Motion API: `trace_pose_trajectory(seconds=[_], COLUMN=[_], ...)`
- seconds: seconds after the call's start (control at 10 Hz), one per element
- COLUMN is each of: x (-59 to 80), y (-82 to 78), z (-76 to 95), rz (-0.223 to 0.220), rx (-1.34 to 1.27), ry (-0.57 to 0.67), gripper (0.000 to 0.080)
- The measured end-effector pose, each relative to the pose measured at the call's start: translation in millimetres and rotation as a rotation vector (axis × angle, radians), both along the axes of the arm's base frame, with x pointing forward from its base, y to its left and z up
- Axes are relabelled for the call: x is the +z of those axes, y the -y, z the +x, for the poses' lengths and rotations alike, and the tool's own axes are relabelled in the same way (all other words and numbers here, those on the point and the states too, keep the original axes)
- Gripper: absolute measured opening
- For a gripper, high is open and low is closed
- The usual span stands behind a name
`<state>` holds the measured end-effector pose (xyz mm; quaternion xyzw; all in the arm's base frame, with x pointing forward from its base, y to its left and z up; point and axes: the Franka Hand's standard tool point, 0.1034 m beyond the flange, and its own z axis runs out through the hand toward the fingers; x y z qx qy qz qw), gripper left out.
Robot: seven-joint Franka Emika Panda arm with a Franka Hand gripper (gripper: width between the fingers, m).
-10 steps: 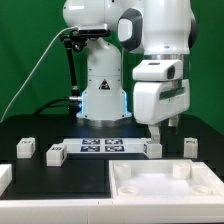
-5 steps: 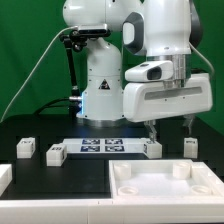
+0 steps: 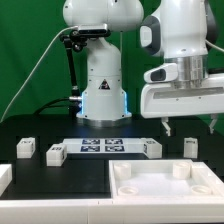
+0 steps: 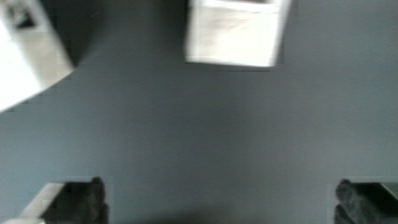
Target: Assemble one leg
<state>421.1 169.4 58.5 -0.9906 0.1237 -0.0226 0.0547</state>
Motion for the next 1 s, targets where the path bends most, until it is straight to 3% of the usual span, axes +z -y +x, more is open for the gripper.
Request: trace_pose_trajectory(seconds=[0.2,0.6,1.0], x=[-0.7,-5.1,-7.6], y=[0.2,-3.5,0.4], z=[-1.0,-10.4,-19.0], rz=[0.024,0.022,0.023], rx=[-0.174,-0.136,-0.067], ry=[-0.024,-0.031,-0.266], gripper=[0.0649,0.0649,0.0649])
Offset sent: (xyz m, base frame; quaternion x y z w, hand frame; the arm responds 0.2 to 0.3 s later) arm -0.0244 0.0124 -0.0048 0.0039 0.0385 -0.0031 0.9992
